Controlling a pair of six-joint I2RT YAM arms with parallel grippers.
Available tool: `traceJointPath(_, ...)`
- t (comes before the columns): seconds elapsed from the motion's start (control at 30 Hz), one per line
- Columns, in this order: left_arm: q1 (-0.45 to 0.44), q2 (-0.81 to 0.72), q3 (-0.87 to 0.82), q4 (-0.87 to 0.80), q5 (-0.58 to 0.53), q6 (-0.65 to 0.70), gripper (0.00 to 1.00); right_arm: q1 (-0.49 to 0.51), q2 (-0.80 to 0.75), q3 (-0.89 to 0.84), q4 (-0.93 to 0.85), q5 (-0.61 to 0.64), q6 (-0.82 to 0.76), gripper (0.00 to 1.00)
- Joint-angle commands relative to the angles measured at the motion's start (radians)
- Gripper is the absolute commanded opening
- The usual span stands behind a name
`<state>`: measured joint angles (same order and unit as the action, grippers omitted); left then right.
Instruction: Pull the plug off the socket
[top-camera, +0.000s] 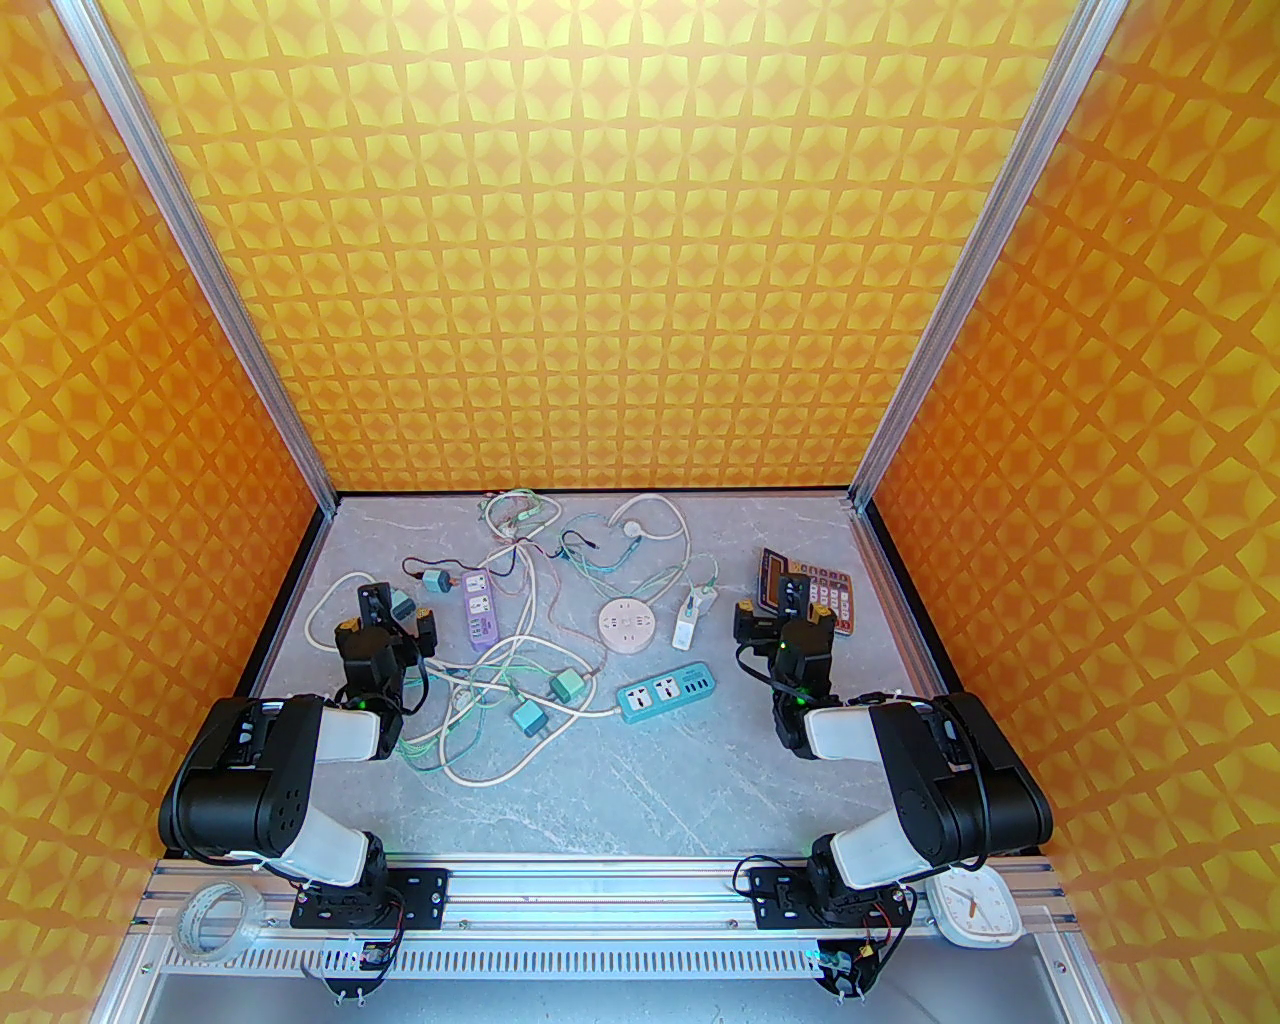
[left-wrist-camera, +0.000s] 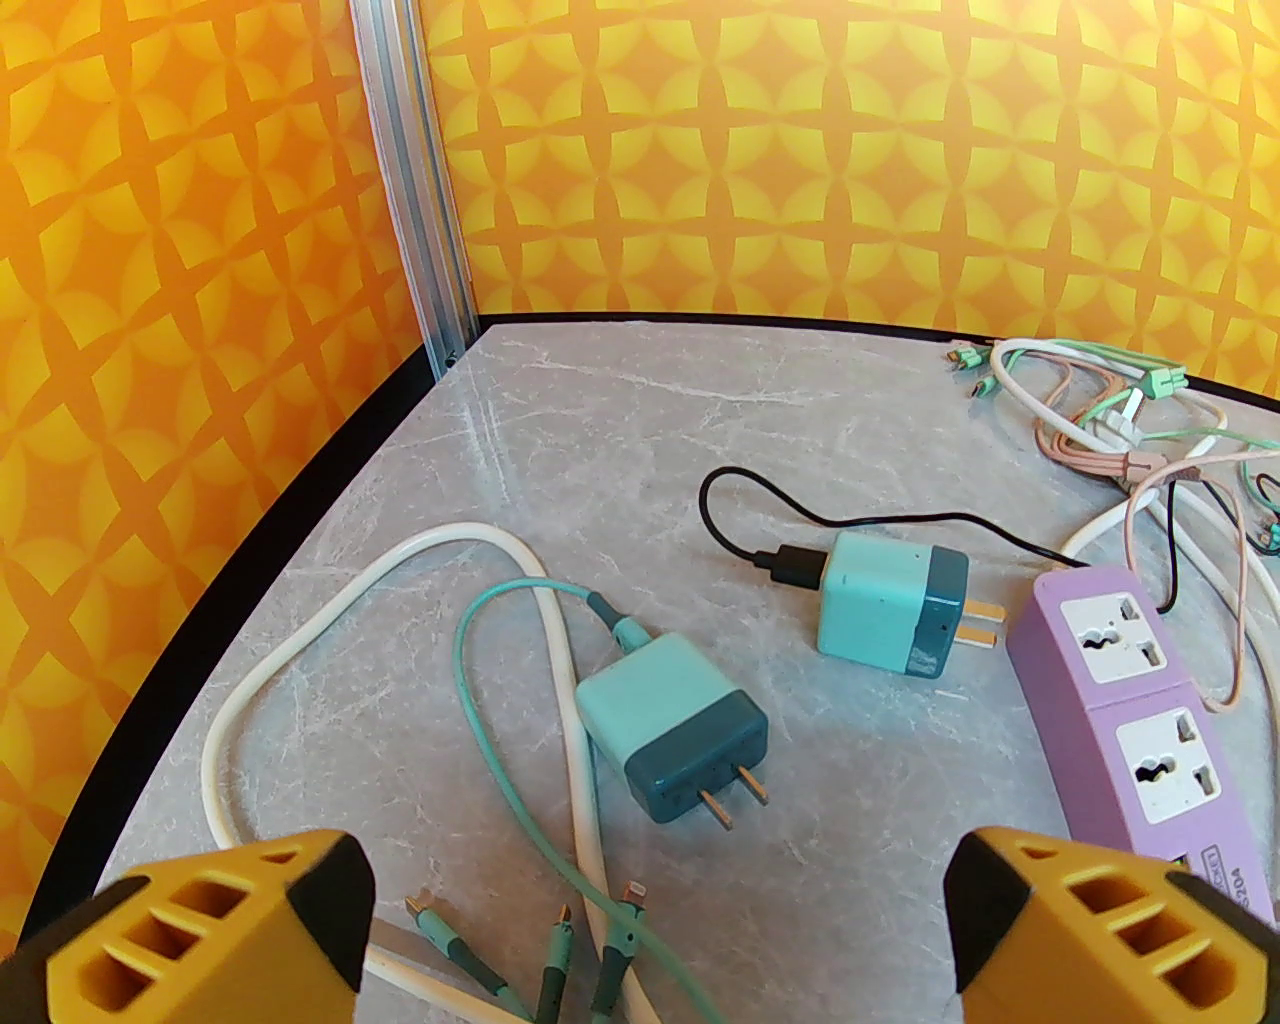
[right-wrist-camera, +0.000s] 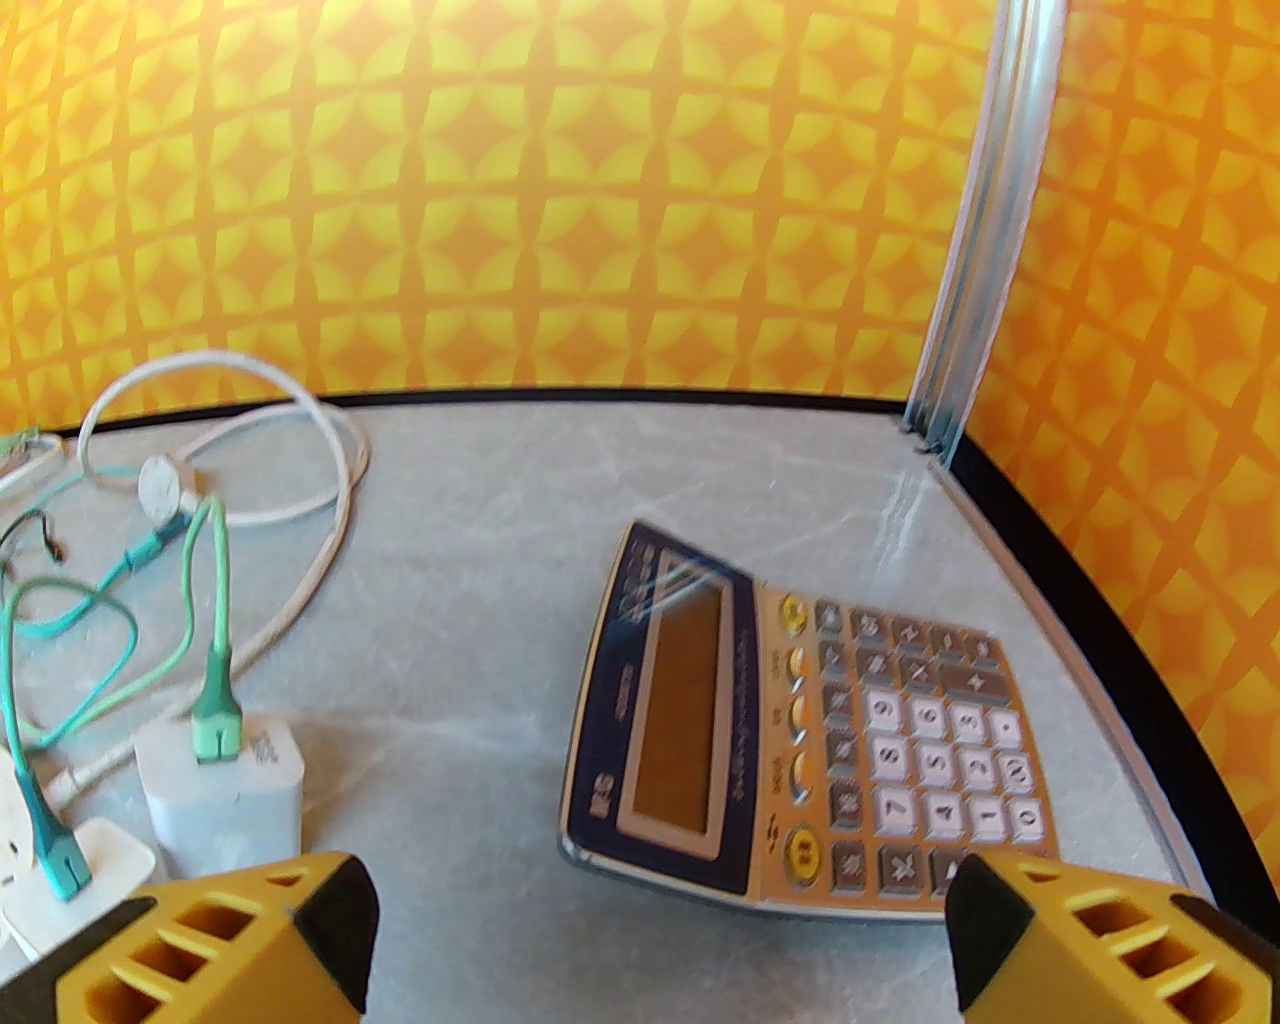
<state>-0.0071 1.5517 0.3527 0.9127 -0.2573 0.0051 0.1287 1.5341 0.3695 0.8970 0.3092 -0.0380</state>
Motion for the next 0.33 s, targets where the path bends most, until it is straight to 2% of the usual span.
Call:
traceJointPath(0.0, 0.006, 0.001, 0.008, 0.027, 0.024, -0.001, 0.99, -0.001, -0.015, 0.005, -0.021, -0.020, 0.020, 0.98)
traceJointPath(0.3, 0.005, 0.002, 0.008, 0.033, 0.024, 0.001, 0.99, -0.001, -0.013, 0.005, -0.022, -0.022, 0.020, 0.99)
